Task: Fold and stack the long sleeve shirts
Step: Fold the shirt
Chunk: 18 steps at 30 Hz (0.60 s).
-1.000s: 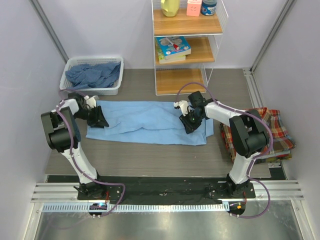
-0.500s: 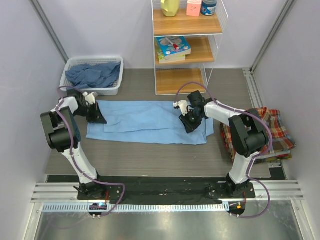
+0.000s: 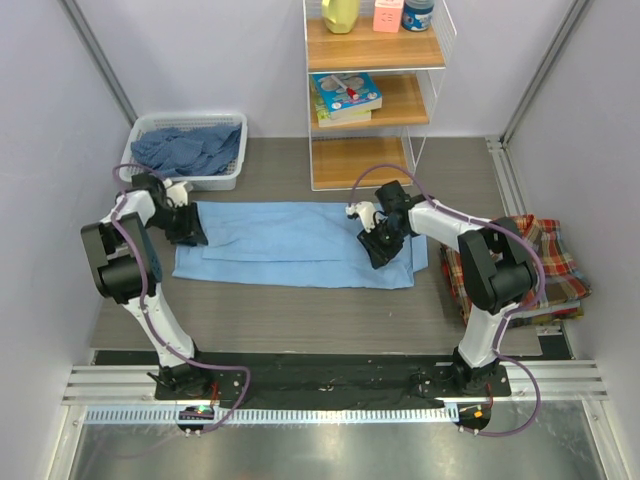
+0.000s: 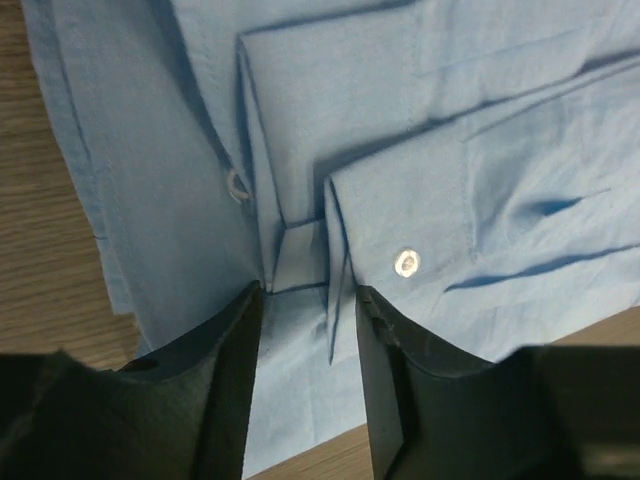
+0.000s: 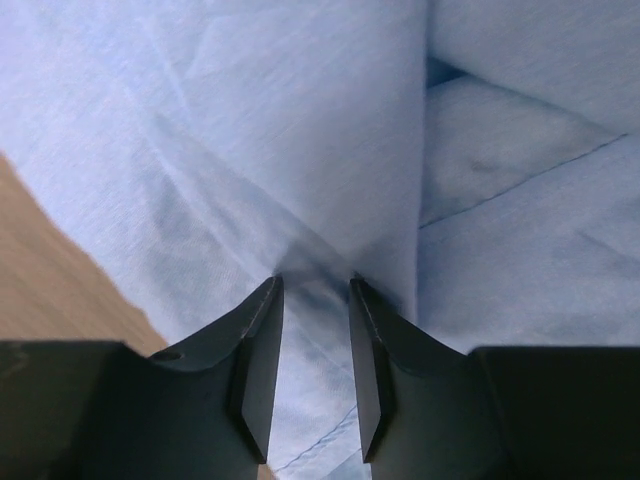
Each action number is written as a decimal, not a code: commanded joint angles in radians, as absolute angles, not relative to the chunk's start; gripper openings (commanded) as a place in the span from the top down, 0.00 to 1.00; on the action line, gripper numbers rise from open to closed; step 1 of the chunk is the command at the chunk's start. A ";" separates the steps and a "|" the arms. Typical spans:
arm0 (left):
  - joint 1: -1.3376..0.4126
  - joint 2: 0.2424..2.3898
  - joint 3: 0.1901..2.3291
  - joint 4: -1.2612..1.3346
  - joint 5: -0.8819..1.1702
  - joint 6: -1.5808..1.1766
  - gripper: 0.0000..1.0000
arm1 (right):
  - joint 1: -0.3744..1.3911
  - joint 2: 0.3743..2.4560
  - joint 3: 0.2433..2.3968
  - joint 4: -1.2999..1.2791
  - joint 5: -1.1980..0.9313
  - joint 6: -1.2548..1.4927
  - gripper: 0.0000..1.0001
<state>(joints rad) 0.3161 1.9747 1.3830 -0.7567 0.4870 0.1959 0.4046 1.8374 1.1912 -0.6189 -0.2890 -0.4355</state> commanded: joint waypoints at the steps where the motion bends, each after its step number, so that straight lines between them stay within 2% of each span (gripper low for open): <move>1: 0.327 1.836 1.342 -0.697 0.549 0.232 0.54 | 0.405 1.752 1.268 -0.731 -0.426 -0.474 0.60; 3: 0.359 1.777 1.330 -0.664 0.615 0.221 0.43 | 0.405 1.729 1.293 -0.758 -0.506 -0.466 0.57; 4: 0.374 1.761 1.328 -0.657 0.686 0.218 0.06 | 0.405 1.720 1.317 -0.764 -0.521 -0.447 0.57; 5: 0.388 1.752 1.331 -0.654 0.718 0.218 0.00 | 0.405 1.712 1.331 -0.767 -0.549 -0.439 0.56; 8: 0.465 1.772 1.388 -0.646 0.854 0.151 0.00 | 0.405 1.726 1.374 -0.764 -0.557 -0.416 0.55; 10: 0.536 1.854 1.467 -0.601 0.890 -0.037 0.00 | 0.406 1.741 1.396 -0.753 -0.549 -0.411 0.55; 12: 0.571 1.978 1.633 -0.824 1.020 0.131 0.00 | 0.407 1.759 1.408 -0.727 -0.532 -0.400 0.55; 13: 0.572 2.078 1.758 -1.045 1.002 0.264 0.00 | 0.405 1.769 1.414 -0.716 -0.528 -0.388 0.55; 15: 0.572 2.088 1.738 -1.028 0.927 0.270 0.00 | 0.408 1.790 1.423 -0.690 -0.512 -0.370 0.55; 18: 0.565 2.034 1.594 -0.887 0.827 0.290 0.00 | 0.414 1.827 1.439 -0.661 -0.470 -0.348 0.55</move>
<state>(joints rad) 0.5873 2.0613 1.6825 -0.8181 0.8696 0.2150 0.4068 1.7821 1.3926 -0.7197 -0.5064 -0.3946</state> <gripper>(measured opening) 0.996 0.448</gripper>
